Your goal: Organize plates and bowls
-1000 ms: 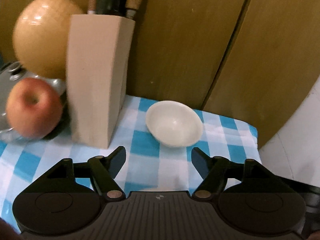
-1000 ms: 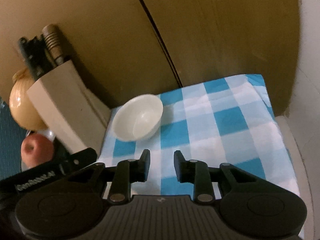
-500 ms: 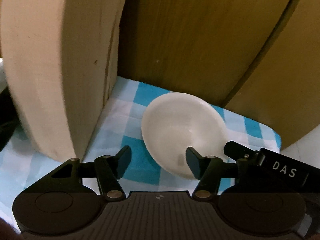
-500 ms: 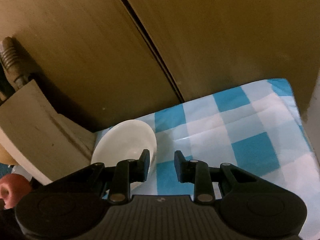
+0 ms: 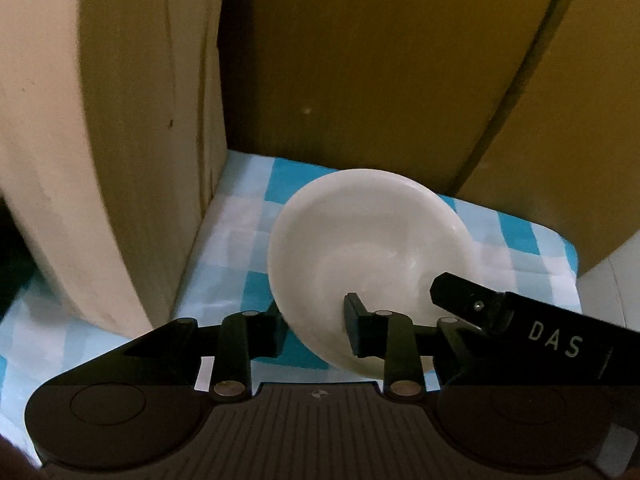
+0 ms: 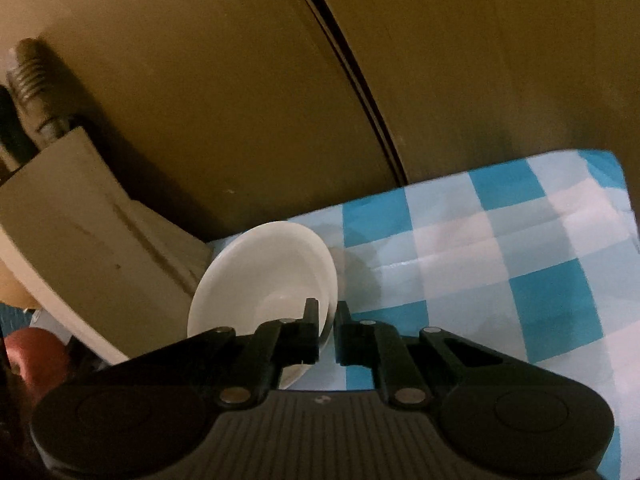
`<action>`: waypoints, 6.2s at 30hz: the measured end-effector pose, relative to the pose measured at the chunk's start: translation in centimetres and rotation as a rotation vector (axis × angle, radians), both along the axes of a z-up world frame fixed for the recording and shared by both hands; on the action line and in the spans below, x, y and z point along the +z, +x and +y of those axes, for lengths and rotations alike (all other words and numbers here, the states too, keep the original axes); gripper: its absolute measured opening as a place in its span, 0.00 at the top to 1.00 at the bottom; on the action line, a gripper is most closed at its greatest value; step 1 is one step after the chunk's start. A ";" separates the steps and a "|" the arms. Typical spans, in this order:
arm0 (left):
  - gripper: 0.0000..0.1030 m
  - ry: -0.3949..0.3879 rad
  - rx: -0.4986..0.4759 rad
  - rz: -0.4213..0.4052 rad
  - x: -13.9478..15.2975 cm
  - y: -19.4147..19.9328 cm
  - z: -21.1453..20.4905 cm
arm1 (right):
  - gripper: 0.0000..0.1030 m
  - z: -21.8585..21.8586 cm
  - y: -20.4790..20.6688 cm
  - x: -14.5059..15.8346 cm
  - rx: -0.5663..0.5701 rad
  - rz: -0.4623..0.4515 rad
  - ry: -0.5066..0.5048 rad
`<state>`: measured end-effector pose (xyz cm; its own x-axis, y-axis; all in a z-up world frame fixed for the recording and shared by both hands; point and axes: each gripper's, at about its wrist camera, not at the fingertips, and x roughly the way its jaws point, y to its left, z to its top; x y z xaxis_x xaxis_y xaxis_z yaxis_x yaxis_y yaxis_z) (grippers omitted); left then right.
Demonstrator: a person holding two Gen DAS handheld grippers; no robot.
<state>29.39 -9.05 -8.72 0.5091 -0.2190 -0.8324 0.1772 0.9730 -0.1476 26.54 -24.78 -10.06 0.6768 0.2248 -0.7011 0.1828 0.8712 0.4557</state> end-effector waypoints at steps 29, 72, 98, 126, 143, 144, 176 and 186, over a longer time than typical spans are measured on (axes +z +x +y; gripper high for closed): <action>0.59 0.007 -0.068 -0.270 10.6 -19.4 4.7 | 0.95 4.4 -18.7 9.6 0.037 -0.171 0.035; 0.49 0.129 -0.037 -0.141 5.0 -19.2 7.4 | 0.91 5.7 -19.5 4.4 0.017 -0.037 -0.077; 0.28 0.124 -0.051 -0.171 5.5 -19.9 8.8 | 0.91 7.1 -19.5 3.9 0.060 -0.026 -0.149; 0.17 0.202 -0.067 -0.221 5.4 -21.3 9.1 | 0.84 7.7 -20.9 4.7 0.086 -0.057 -0.217; 0.16 0.230 -0.086 -0.245 5.5 -22.0 8.8 | 0.81 7.6 -21.4 4.5 0.100 -0.053 -0.223; 0.16 0.230 -0.087 -0.246 5.5 -22.1 8.8 | 0.81 7.6 -21.4 4.5 0.100 -0.053 -0.223; 0.16 0.260 -0.108 -0.230 4.7 -21.3 8.5 | 0.80 7.2 -20.3 3.4 0.084 -0.007 -0.206; 0.09 0.271 -0.117 -0.240 4.3 -20.6 8.4 | 0.79 7.0 -19.7 3.0 0.079 0.002 -0.198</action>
